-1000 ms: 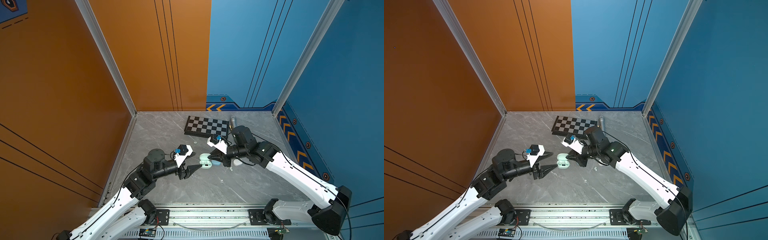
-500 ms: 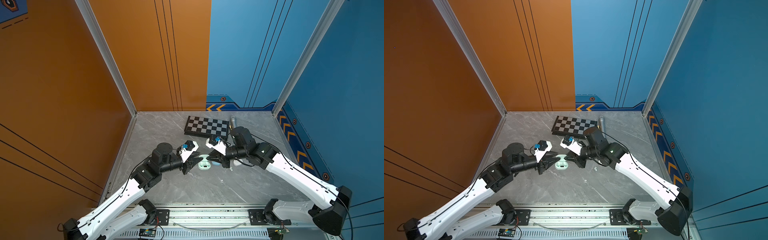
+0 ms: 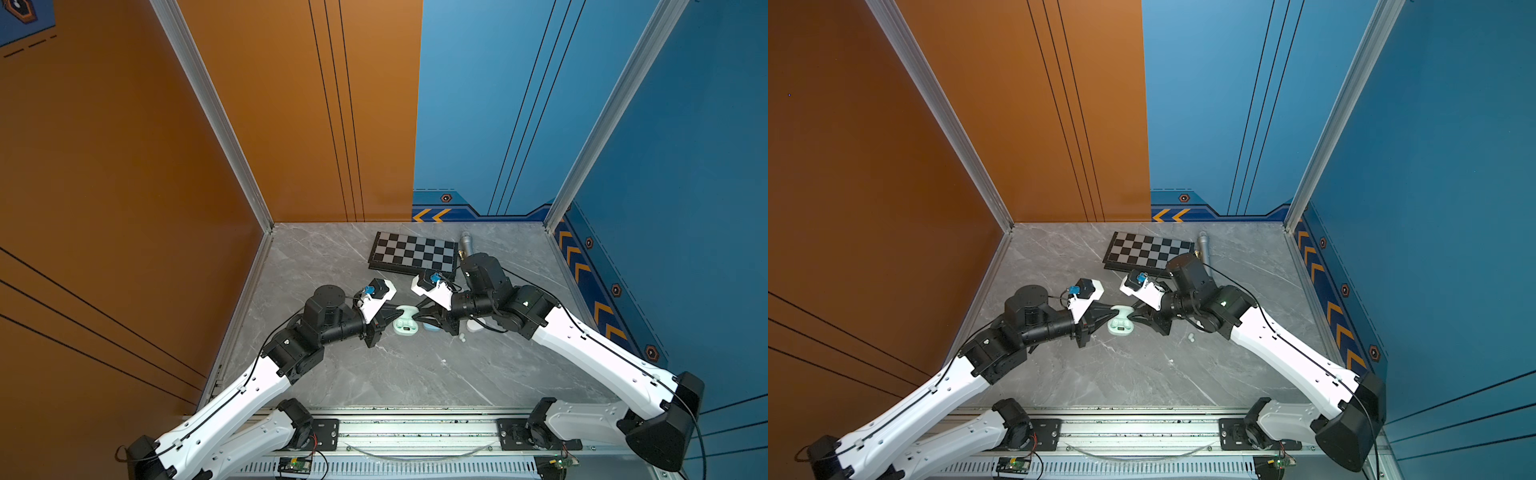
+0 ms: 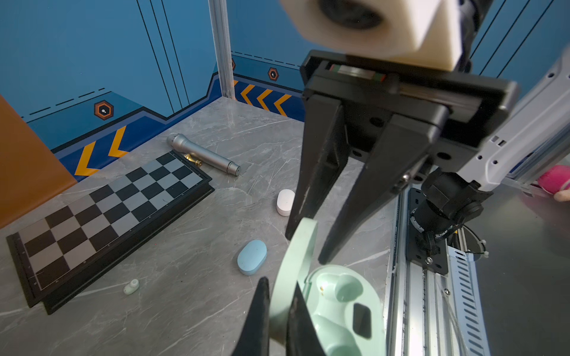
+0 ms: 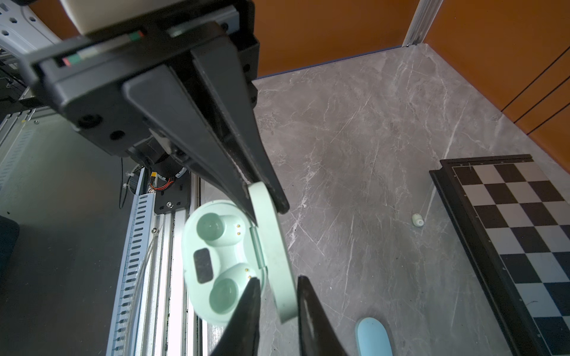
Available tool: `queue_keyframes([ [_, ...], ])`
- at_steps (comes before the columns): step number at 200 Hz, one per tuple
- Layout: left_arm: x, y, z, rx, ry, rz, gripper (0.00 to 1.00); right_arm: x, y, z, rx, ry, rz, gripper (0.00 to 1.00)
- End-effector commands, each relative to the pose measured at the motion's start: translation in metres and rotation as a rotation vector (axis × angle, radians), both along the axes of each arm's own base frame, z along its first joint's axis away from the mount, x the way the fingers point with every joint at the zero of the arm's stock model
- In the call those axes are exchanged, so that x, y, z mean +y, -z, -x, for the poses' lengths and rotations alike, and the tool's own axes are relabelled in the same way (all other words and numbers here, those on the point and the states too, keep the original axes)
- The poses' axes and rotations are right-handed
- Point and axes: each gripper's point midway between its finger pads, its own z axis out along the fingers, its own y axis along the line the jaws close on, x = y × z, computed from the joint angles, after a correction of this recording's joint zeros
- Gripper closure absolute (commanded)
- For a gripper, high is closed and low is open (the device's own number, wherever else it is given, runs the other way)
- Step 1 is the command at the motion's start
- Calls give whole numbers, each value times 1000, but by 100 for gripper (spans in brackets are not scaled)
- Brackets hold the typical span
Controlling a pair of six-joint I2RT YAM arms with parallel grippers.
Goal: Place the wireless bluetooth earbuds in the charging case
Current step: 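Lower the open case with the right gripper while the left holds the lid, then open the right gripper and move it toward the earbud by the checkerboard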
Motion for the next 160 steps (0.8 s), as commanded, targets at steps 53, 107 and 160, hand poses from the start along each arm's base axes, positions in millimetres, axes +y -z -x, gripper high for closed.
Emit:
queue_keyframes([
  [53, 69, 25, -41, 59, -416, 19, 100, -13, -31, -66, 10, 274, -184, 43],
  [107, 94, 44, -24, 127, -496, 111, 100, 2, 35, -139, 142, 381, -48, 51],
  [160, 128, 58, -12, 129, -633, 145, 100, 38, 114, -183, 178, 327, 164, 50],
])
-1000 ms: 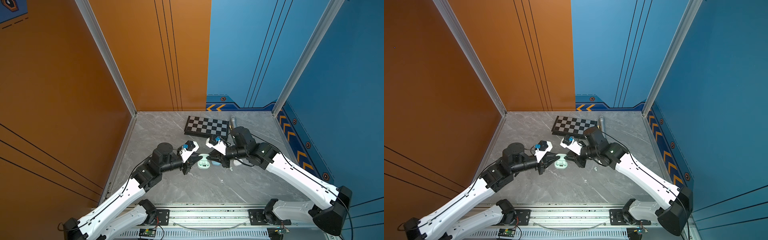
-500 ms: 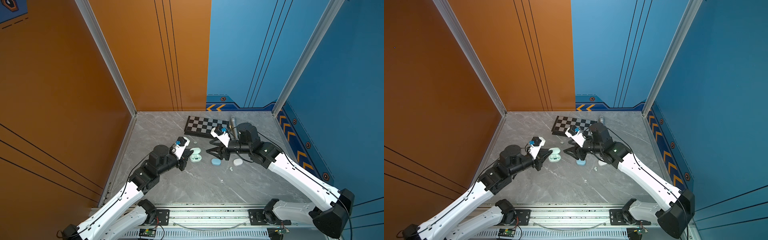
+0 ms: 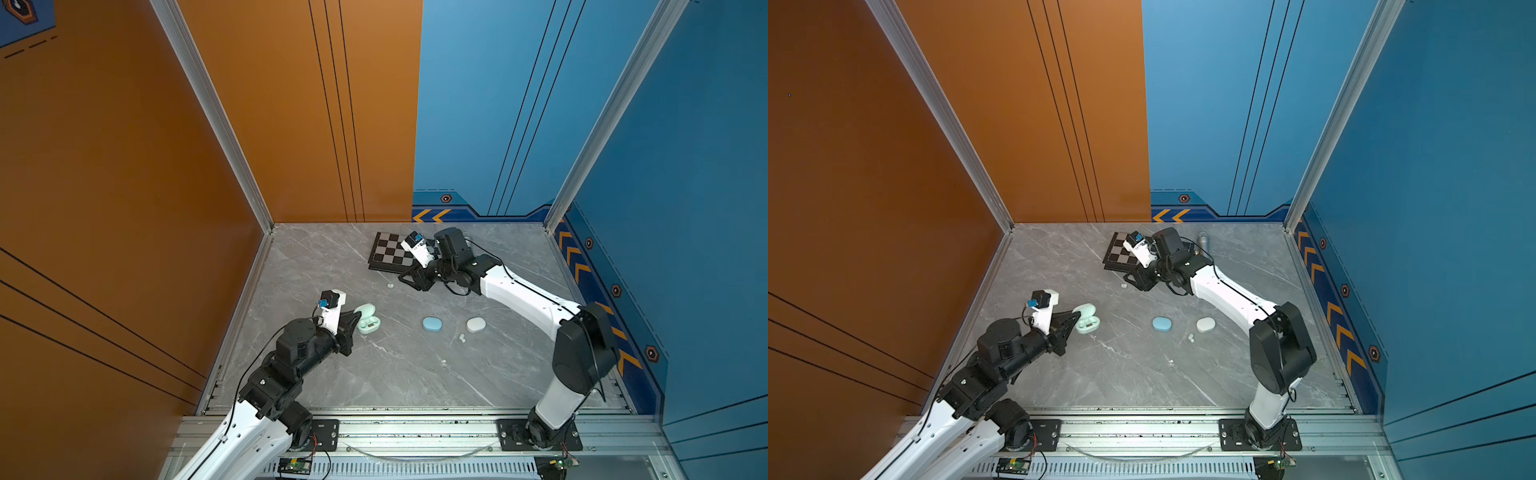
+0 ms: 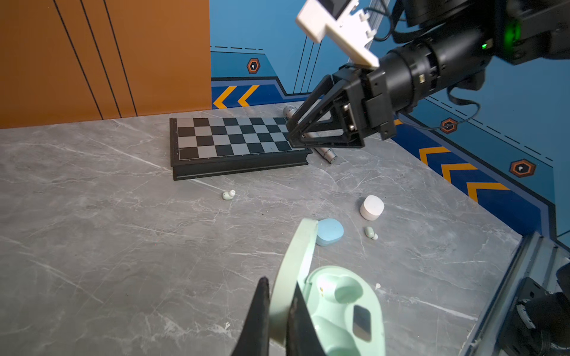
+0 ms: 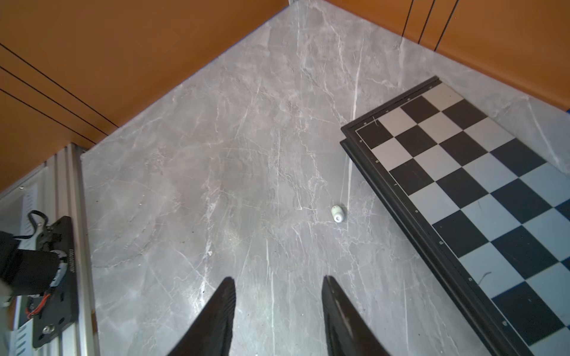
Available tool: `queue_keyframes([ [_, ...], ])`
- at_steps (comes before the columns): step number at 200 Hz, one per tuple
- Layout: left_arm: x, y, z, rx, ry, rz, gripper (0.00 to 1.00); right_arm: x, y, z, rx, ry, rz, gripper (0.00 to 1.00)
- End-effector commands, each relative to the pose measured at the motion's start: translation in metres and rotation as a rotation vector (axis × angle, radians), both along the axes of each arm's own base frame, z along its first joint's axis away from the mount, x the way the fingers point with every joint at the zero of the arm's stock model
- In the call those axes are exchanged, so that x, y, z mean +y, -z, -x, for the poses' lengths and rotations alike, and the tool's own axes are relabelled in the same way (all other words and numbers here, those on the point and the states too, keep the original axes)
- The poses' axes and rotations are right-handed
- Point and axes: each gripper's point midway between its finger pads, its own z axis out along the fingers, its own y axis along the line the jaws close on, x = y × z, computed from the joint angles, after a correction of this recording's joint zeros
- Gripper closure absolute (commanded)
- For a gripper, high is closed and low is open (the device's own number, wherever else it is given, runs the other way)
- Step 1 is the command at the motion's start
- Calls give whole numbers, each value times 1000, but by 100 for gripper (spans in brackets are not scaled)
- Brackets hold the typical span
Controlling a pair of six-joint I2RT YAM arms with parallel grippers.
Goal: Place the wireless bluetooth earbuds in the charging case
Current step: 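Open the right gripper and move it toward the earbud by the checkerboard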
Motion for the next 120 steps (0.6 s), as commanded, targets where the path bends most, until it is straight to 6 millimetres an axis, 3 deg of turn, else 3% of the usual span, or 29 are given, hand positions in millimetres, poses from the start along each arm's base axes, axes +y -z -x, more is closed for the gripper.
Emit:
queue_keyframes([
  [1, 21, 4, -2, 14, -113, 8, 100, 9, 20, -8, -8, -43, 93, 50],
  [36, 24, 8, -2, 17, -129, 12, 100, 25, 57, -24, -22, -89, 213, 45],
  [40, 24, 8, -2, 18, -132, 11, 100, 26, 72, -26, -6, -95, 238, 44],
  [58, 25, 9, -2, 19, -135, 14, 100, 31, 93, -32, -4, -104, 295, 42],
  [62, 25, 9, -2, 19, -136, 14, 100, 36, 89, -37, -21, -101, 293, 42],
  [120, 22, 9, -3, 19, -126, 14, 100, 48, 131, -59, -36, -73, 387, 42],
])
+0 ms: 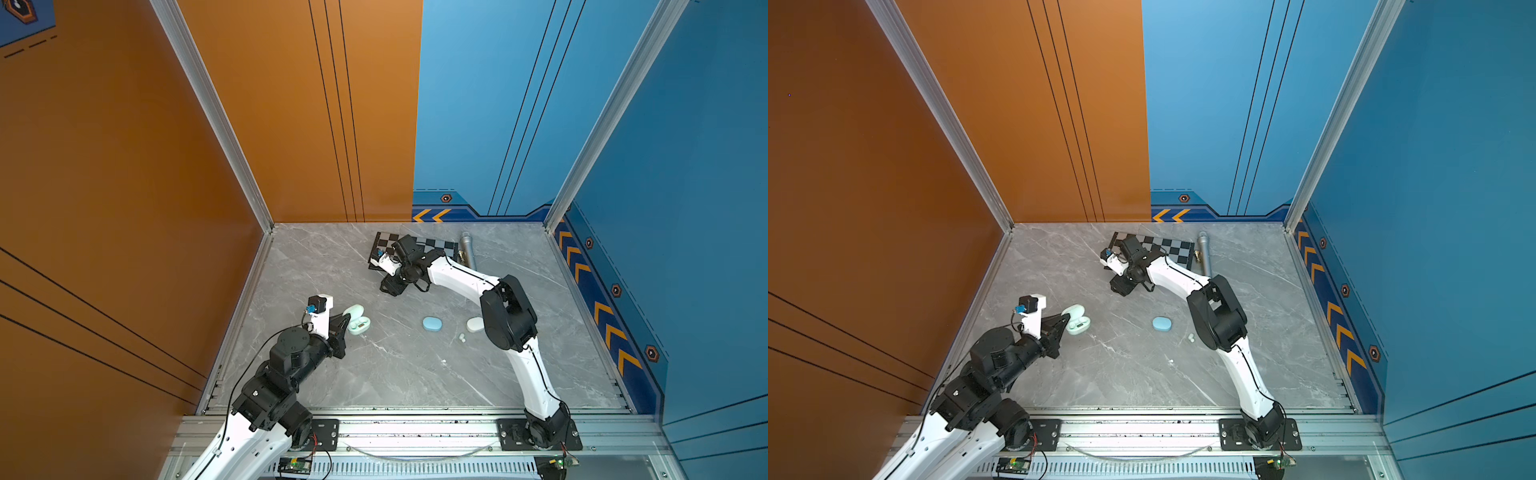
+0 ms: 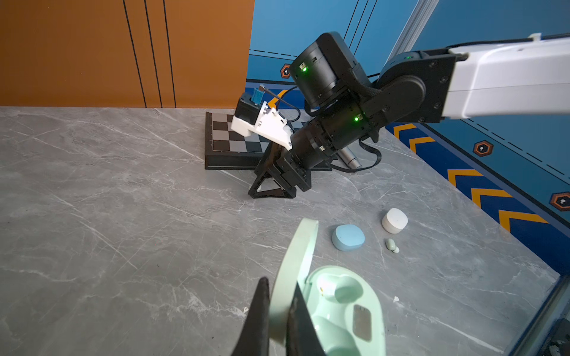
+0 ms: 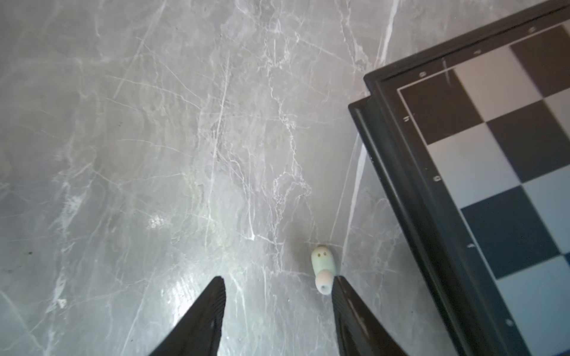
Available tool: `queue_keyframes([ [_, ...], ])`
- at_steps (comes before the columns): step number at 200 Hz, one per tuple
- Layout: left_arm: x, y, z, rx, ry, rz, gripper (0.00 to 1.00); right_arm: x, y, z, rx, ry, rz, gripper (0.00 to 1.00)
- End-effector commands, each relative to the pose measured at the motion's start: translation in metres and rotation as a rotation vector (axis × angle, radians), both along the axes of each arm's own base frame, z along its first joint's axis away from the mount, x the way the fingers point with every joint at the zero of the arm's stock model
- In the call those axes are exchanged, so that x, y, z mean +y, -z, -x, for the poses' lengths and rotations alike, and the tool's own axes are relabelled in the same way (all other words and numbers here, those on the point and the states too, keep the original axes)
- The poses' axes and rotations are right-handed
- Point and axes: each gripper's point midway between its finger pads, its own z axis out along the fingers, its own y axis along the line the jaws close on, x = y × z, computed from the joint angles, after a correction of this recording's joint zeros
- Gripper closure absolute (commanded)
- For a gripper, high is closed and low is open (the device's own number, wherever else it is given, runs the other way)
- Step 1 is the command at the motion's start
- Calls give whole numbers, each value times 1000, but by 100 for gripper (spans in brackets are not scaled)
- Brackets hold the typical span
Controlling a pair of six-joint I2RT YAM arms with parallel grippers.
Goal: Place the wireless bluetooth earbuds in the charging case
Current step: 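Open the right gripper and move it toward the earbud by the checkerboard, then close the right gripper on the small white earbud beside the checkerboard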
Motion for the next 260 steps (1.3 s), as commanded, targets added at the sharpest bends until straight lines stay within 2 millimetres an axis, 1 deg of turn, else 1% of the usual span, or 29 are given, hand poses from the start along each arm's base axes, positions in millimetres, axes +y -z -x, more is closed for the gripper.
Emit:
queue_keyframes([
  [1, 3, 3, -3, 3, -21, 0, 100, -2, 7, -9, -36, 6, 66, 42],
  [45, 1, 3, -4, 5, -13, -4, 100, 1, 24, -16, -48, 14, 112, 41],
  [80, 2, 3, -3, 2, -18, -2, 100, -1, 34, -16, -37, 25, 135, 41],
  [102, 3, 3, -3, 1, -19, -2, 100, -4, 41, -14, -27, 30, 155, 43],
  [116, 2, 2, -4, 2, -19, -4, 100, -5, 44, -12, -11, 32, 154, 47],
  [128, 2, 2, -3, -1, -16, -5, 100, -6, 46, -11, -3, 34, 153, 53],
  [149, 3, 0, -3, -5, -17, -3, 100, -6, 48, -8, 13, 31, 151, 61],
  [195, 5, 0, -3, -10, -28, -2, 100, -5, 45, -3, 21, 29, 144, 80],
  [220, 5, 0, -3, -7, -29, -3, 100, -7, 38, -1, 20, 35, 136, 89],
  [241, 5, 0, -4, -9, -32, -4, 100, -8, 24, 7, 26, 33, 118, 92],
  [251, 5, -2, -4, -11, -32, -4, 100, -10, 18, 15, 40, 31, 106, 93],
  [260, 5, -3, -3, -13, -27, -5, 100, -13, 7, 24, 54, 28, 86, 93],
])
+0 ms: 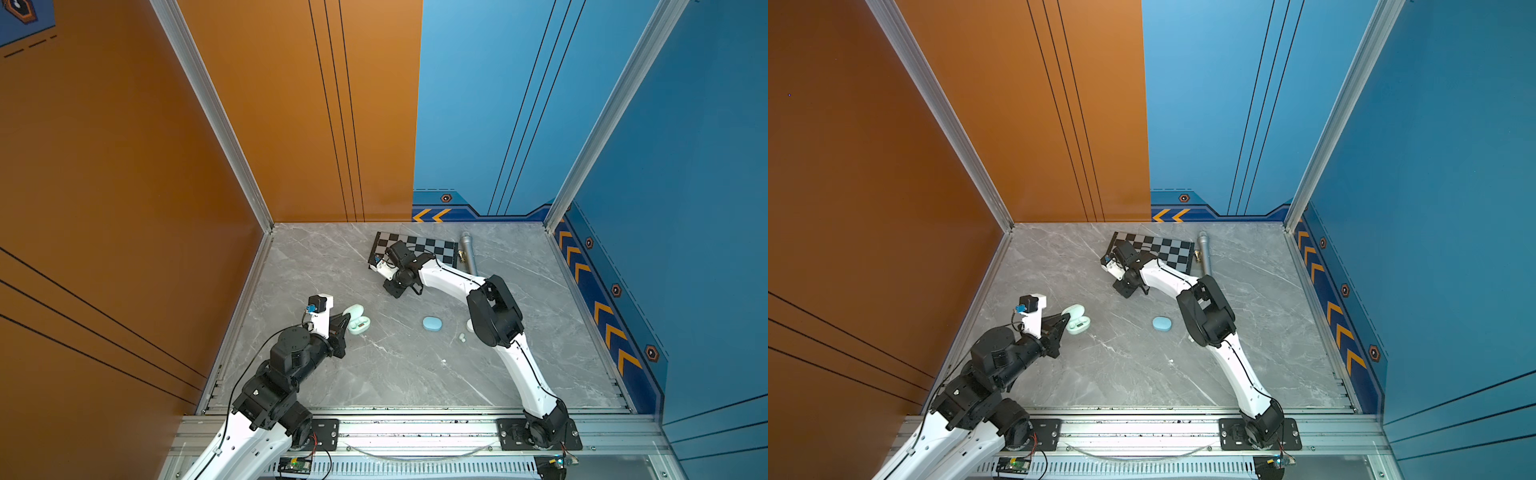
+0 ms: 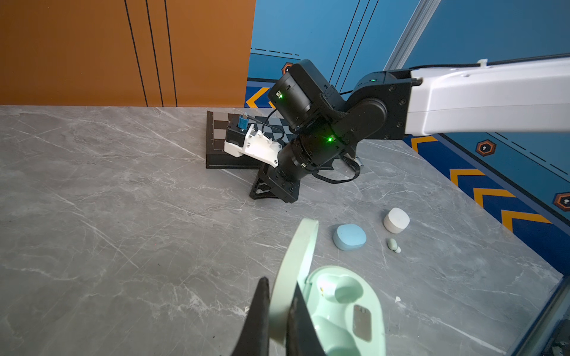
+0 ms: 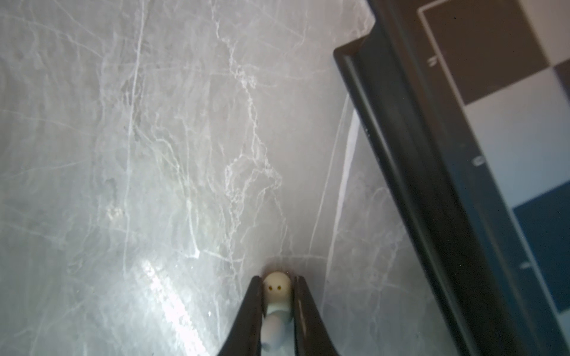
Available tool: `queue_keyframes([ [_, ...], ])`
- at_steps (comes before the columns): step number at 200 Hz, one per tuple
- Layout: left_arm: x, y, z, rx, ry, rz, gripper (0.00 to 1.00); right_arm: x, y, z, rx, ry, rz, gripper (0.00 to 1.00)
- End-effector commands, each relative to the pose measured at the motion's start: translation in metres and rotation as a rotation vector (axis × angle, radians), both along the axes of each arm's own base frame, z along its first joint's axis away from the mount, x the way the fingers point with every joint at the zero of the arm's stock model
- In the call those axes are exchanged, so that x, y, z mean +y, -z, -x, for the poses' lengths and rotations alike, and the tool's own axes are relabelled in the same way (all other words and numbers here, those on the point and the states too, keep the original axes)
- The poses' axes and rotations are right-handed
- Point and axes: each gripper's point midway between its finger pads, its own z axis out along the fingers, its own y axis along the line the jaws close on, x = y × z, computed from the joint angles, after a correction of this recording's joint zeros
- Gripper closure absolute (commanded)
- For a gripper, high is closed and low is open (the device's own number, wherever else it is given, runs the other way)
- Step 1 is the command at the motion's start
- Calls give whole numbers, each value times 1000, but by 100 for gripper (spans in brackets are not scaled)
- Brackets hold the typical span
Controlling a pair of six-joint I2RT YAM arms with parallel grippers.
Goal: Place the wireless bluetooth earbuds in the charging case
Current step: 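Close the right gripper on the small white earbud beside the checkerboard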
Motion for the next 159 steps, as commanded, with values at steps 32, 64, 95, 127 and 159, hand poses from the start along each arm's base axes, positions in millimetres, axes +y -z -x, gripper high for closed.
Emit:
queue_keyframes([
  [32, 2, -6, 1, -25, -4, 5, 100, -24, -53, 80, 154, -16, -104, 93],
  [64, -3, -8, 4, -31, 33, 11, 100, -48, -67, 169, 290, -98, -93, 93],
  [95, -12, -10, 9, -38, 93, 5, 100, -79, -57, 230, 391, -91, -68, 92],
  [127, -24, -12, 13, -37, 169, -11, 100, -104, -37, 259, 455, -45, -45, 90],
  [159, -45, -9, 21, -35, 290, -39, 100, -117, -21, 259, 484, 14, -43, 87],
])
